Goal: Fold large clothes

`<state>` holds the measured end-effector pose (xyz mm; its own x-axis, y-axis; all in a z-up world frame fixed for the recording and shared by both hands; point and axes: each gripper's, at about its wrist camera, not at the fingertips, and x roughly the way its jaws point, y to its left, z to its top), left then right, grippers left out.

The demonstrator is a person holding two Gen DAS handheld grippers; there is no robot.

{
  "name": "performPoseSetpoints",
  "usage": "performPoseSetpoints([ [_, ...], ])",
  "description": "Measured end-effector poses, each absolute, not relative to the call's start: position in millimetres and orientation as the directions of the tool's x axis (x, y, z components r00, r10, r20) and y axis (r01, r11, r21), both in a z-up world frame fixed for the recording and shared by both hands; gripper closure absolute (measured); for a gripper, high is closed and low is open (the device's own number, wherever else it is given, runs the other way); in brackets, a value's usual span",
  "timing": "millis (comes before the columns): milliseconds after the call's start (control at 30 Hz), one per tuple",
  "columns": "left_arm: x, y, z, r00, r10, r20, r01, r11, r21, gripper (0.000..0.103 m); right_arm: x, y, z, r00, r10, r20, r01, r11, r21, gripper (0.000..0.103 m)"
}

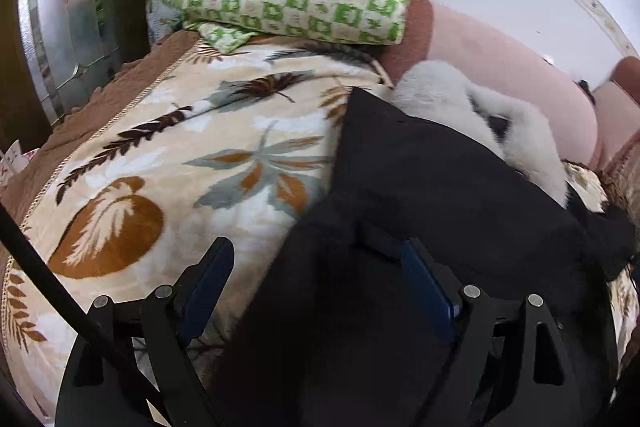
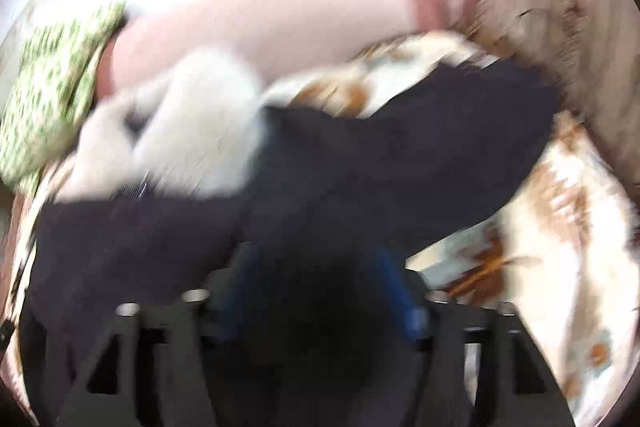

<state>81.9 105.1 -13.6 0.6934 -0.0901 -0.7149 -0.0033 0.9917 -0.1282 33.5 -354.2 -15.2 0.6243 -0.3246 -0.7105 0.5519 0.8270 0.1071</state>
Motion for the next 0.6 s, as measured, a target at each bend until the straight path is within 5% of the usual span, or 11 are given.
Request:
performPoseSetpoints([
  [33,80.3,102.6,-13.3,0.691,-0.107,-0.715,0.011,0.990,-0.137,0.018,26.7,-366.5,-15.1,0.610,-0.362,-0.705,0.584,0.806,0.092,0.013],
  [167,72.7,92.5,-10.9,0.705,-0.149,-0.693,0.061,0.987,-0.150,0.018,-4.2,-461.4,-38.3,0.519,-0.396,-0.758,0.736,0.658,0.160,0.013],
  [367,67.7,77.1,-11.6,0.729,-0.168,-0.664,0.113,0.986,-0.126,0.018,-26.8,-577.8,-94.1,0.626,-0.167,-0.761,0.753,0.384,0.535,0.020],
  [600,74.1,60.2,-28.8,0.698,-0.157,-0.699,0.150,0.986,-0.072,0.018,16.6,-618.6,-93.5,0.652,-0.203,-0.731,0.739,0.388,0.551,0.020],
])
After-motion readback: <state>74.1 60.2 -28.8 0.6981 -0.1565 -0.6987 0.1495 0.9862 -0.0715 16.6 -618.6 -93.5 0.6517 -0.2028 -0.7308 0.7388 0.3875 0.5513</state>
